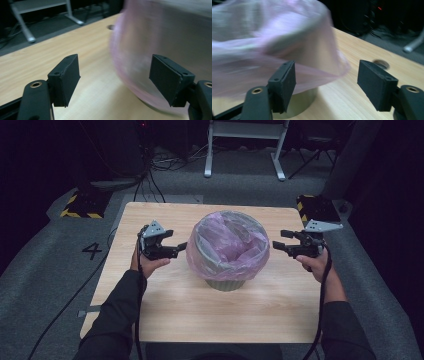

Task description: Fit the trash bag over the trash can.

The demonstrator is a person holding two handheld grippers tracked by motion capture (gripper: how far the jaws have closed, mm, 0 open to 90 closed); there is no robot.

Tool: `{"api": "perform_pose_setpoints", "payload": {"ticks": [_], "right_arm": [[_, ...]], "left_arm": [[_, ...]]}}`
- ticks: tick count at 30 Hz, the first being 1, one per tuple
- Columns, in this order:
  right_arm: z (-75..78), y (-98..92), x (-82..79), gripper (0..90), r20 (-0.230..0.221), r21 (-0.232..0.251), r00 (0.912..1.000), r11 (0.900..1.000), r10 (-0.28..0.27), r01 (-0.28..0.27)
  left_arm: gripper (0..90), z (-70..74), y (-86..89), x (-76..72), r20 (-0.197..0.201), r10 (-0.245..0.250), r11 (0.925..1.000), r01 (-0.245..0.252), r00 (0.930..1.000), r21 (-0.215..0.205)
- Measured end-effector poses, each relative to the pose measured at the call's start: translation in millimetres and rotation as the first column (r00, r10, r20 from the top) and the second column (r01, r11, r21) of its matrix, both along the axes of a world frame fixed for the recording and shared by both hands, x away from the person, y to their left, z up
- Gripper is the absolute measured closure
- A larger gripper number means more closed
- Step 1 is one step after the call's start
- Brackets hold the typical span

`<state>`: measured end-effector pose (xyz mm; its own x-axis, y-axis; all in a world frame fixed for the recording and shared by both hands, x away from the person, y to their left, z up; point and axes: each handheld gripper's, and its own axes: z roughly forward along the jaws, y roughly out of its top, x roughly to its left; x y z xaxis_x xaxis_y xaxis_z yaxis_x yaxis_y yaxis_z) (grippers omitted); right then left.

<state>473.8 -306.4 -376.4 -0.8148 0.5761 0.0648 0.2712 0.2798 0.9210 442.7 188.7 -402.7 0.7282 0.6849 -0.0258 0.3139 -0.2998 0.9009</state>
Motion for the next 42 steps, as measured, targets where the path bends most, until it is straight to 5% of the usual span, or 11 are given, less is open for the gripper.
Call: {"api": "perform_pose_setpoints", "payload": {"ticks": [6, 10, 16, 18, 20, 23, 26, 32, 38, 42], "right_arm": [[12.2, 10.7, -28.0, 24.1, 0.060, -0.064, 0.9898, 0.990, 0.129, -0.125], [15.2, 24.8, -39.7, 22.3, 0.083, -0.101, 0.9794, 0.979, 0.184, -0.176], [11.6, 46.6, -47.5, 30.3, 0.088, -0.199, 0.9784, 0.966, 0.187, -0.167], [6.8, 49.8, -48.1, 44.6, 0.081, -0.224, 0.9773, 0.959, 0.195, -0.173], [2.5, 50.6, -49.4, 62.0, 0.083, -0.232, 0.9765, 0.957, 0.199, -0.176], [-5.2, 49.7, -55.4, 78.3, 0.098, -0.219, 0.9687, 0.954, 0.228, -0.203], [-11.2, 50.9, -60.5, 86.7, 0.107, -0.231, 0.9648, 0.950, 0.240, -0.211], [-28.5, 56.6, -66.0, 89.6, 0.069, -0.272, 0.9634, 0.934, 0.259, -0.232], [-55.5, 63.3, -61.3, 89.1, -0.036, -0.347, 0.9679, 0.905, 0.249, -0.245], [-68.7, 62.3, -52.9, 85.6, -0.083, -0.357, 0.9765, 0.909, 0.199, -0.215]], "left_arm": [[19.1, 0.8, -21.2, -37.0, 0.020, -0.120, 0.9915, 0.119, 0.9926, 0.053], [18.5, 0.6, -38.0, -47.7, 0.029, -0.163, 0.9851, 0.161, 0.9862, 0.059], [20.7, -9.4, -59.9, -52.8, 0.023, -0.173, 0.9809, 0.170, 0.9846, 0.094], [26.1, -13.9, -64.2, -53.1, 0.025, -0.169, 0.9802, 0.166, 0.9852, 0.108], [41.1, -17.1, -66.7, -53.6, 0.030, -0.164, 0.9783, 0.159, 0.9860, 0.133], [65.7, -22.0, -66.6, -54.4, 0.048, -0.175, 0.9724, 0.165, 0.9835, 0.165], [85.4, -26.5, -62.7, -55.1, 0.061, -0.187, 0.9724, 0.176, 0.9804, 0.153], [90.0, -36.8, -63.6, -59.0, 0.038, -0.235, 0.9561, 0.224, 0.9712, 0.189], [90.0, -59.8, -64.8, -59.1, -0.033, -0.245, 0.9366, 0.245, 0.9690, 0.250], [89.9, -69.5, -59.9, -56.5, -0.050, -0.212, 0.9412, 0.218, 0.9759, 0.258]]}}
